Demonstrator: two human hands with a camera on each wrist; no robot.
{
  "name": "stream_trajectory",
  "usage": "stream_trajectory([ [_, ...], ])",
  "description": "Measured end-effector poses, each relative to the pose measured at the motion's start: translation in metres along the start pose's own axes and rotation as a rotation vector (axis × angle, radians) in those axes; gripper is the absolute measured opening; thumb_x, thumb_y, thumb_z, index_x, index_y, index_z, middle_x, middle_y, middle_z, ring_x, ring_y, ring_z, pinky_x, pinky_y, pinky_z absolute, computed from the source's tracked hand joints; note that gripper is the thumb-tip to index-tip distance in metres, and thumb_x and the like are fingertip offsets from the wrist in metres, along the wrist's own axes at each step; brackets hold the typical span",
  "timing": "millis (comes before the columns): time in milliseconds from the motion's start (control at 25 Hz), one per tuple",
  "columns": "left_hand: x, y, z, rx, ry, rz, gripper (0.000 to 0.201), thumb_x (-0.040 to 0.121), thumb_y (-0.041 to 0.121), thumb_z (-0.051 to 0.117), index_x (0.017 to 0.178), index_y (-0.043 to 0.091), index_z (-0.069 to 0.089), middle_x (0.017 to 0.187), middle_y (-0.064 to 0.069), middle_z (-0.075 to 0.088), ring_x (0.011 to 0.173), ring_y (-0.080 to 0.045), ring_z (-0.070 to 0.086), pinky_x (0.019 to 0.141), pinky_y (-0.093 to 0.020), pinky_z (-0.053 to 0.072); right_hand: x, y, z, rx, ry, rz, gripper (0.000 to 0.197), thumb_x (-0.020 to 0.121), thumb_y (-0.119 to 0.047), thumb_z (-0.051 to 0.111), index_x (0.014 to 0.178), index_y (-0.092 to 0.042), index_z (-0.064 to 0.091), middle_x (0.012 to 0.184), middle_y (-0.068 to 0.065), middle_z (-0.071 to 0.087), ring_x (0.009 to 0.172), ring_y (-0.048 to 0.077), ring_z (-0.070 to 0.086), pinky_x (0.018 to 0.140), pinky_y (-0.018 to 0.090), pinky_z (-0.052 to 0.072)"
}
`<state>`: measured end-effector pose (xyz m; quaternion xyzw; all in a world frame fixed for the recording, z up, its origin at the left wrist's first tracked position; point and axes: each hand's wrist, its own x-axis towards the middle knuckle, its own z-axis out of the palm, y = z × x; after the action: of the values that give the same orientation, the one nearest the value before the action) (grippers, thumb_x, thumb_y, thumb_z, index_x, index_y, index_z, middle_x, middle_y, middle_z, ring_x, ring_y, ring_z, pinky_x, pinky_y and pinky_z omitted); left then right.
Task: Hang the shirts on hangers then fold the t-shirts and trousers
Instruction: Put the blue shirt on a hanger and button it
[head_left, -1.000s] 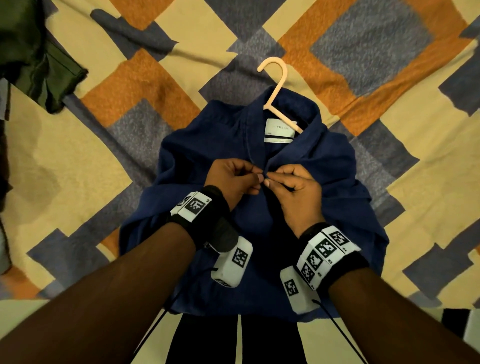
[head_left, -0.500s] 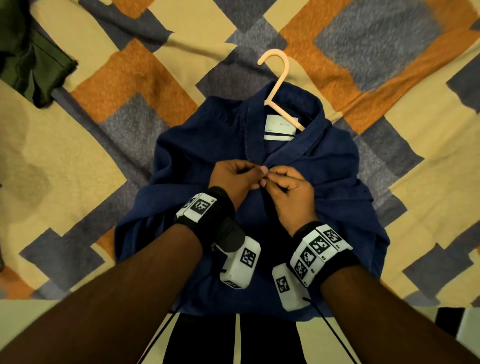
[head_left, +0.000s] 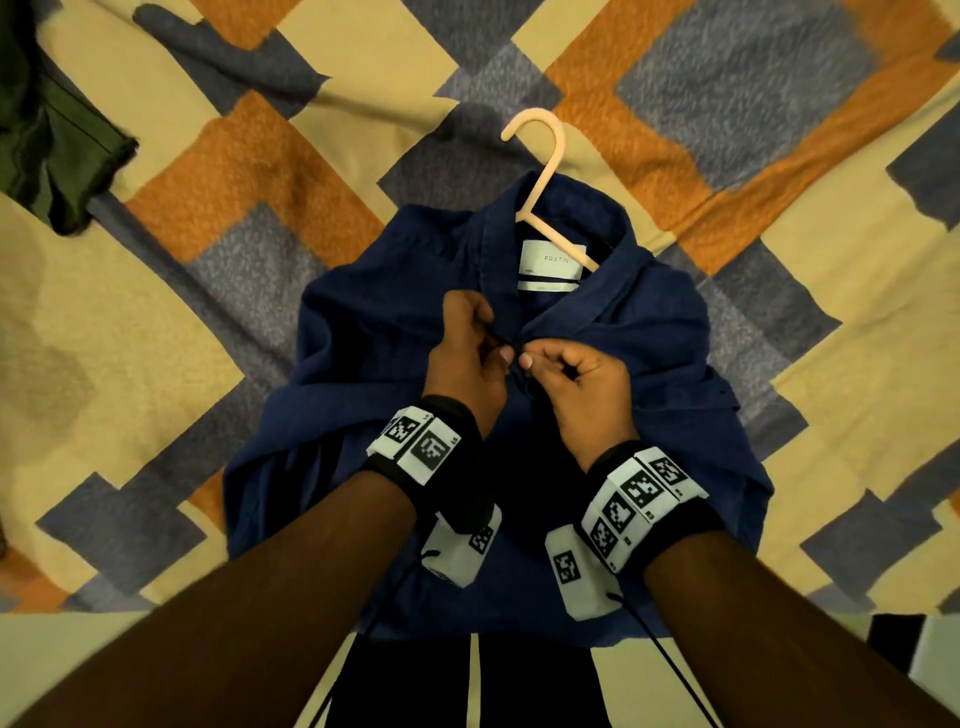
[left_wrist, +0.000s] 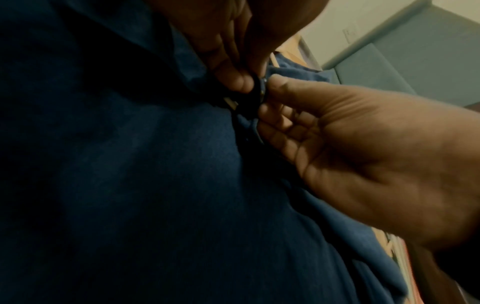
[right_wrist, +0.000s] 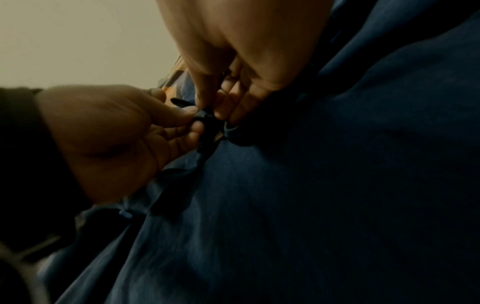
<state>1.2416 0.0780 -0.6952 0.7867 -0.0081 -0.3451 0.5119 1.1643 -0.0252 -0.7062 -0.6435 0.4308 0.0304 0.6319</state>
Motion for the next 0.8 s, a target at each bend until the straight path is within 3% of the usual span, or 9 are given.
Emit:
stream_trajectory([
  [160, 0.001, -0.008, -0.007, -0.075, -0.08, 0.042, 0.041, 0.086, -0.01, 0.051, 0.089, 0.027, 0.033, 0.074, -0.006, 0.05, 0.064, -0.016, 0.051, 0.068, -0.033, 0.049, 0.007, -0.013, -0.005, -0.086, -0.16, -0.036, 0.015, 0.09, -0.002, 0.061, 0.082, -0.014, 0.062, 0.073, -0.008, 0.06, 0.065, -0.004, 0.052, 0.069, 0.013, 0.044],
  [280, 0.001, -0.008, -0.014, -0.086, -0.133, 0.037, 0.039, 0.086, -0.007, 0.055, 0.086, 0.026, 0.034, 0.073, -0.008, 0.052, 0.063, -0.015, 0.052, 0.066, -0.026, 0.048, 0.012, -0.017, -0.009, -0.269, -0.339, -0.074, 0.017, 0.097, -0.007, 0.051, 0.082, -0.015, 0.051, 0.075, -0.008, 0.05, 0.066, -0.003, 0.045, 0.067, 0.011, 0.038],
  [360, 0.001, -0.006, -0.018, -0.005, -0.151, 0.031, 0.035, 0.086, 0.0, 0.062, 0.085, 0.026, 0.038, 0.072, -0.001, 0.053, 0.062, -0.009, 0.053, 0.067, -0.019, 0.046, 0.011, -0.016, -0.013, -0.38, -0.378, -0.119, 0.012, 0.098, -0.009, 0.048, 0.087, -0.011, 0.05, 0.081, -0.008, 0.049, 0.072, -0.001, 0.046, 0.071, 0.012, 0.038],
  [440, -0.001, -0.007, -0.027, 0.239, -0.184, 0.094, 0.022, 0.085, 0.014, 0.067, 0.088, 0.019, 0.046, 0.074, 0.002, 0.054, 0.066, -0.01, 0.053, 0.066, -0.018, 0.044, 0.006, -0.017, -0.023, -0.453, -0.364, -0.164, 0.008, 0.097, -0.014, 0.053, 0.092, -0.007, 0.054, 0.086, -0.001, 0.054, 0.078, 0.006, 0.05, 0.075, 0.019, 0.04],
  [480, -0.003, -0.01, -0.036, 0.447, -0.199, 0.199, 0.016, 0.084, 0.022, 0.066, 0.088, 0.016, 0.052, 0.076, -0.002, 0.057, 0.068, -0.017, 0.055, 0.067, -0.026, 0.045, 0.002, -0.018, -0.03, -0.54, -0.353, -0.216, 0.012, 0.094, -0.02, 0.058, 0.096, -0.008, 0.057, 0.09, 0.001, 0.056, 0.081, 0.01, 0.052, 0.076, 0.025, 0.042],
  [560, -0.012, -0.023, -0.053, 0.917, -0.25, 0.432, 0.026, 0.074, 0.033, 0.07, 0.088, 0.012, 0.062, 0.079, -0.009, 0.061, 0.068, -0.032, 0.057, 0.062, -0.036, 0.046, -0.006, -0.019, -0.045, -0.871, -0.386, -0.297, 0.027, 0.087, -0.035, 0.066, 0.103, -0.014, 0.06, 0.097, 0.003, 0.06, 0.087, 0.019, 0.055, 0.078, 0.034, 0.041],
  [600, -0.02, -0.031, -0.06, 1.082, -0.273, 0.453, 0.034, 0.065, 0.033, 0.078, 0.089, 0.013, 0.065, 0.081, -0.01, 0.062, 0.066, -0.033, 0.058, 0.059, -0.037, 0.047, -0.011, -0.02, -0.052, -1.067, -0.434, -0.281, 0.028, 0.088, -0.038, 0.065, 0.104, -0.016, 0.06, 0.102, 0.004, 0.061, 0.093, 0.023, 0.056, 0.082, 0.036, 0.04],
  [680, -0.032, -0.04, -0.072, 1.222, -0.314, 0.429, 0.051, 0.053, 0.029, 0.087, 0.098, 0.014, 0.068, 0.091, -0.011, 0.064, 0.069, -0.034, 0.06, 0.058, -0.037, 0.048, -0.017, -0.027, -0.059, -1.33, -0.524, -0.14, 0.02, 0.095, -0.031, 0.054, 0.105, -0.015, 0.059, 0.112, 0.005, 0.061, 0.105, 0.027, 0.055, 0.088, 0.035, 0.038],
  [800, -0.035, -0.026, -0.075, 1.15, -0.388, 0.13, 0.055, 0.079, 0.028, 0.072, 0.128, 0.018, 0.05, 0.12, -0.011, 0.056, 0.099, -0.036, 0.058, 0.08, -0.043, 0.048, -0.014, -0.046, -0.044, -1.221, -0.376, 0.095, 0.016, 0.098, -0.017, 0.044, 0.107, -0.009, 0.055, 0.115, 0.014, 0.06, 0.104, 0.033, 0.057, 0.085, 0.038, 0.045],
])
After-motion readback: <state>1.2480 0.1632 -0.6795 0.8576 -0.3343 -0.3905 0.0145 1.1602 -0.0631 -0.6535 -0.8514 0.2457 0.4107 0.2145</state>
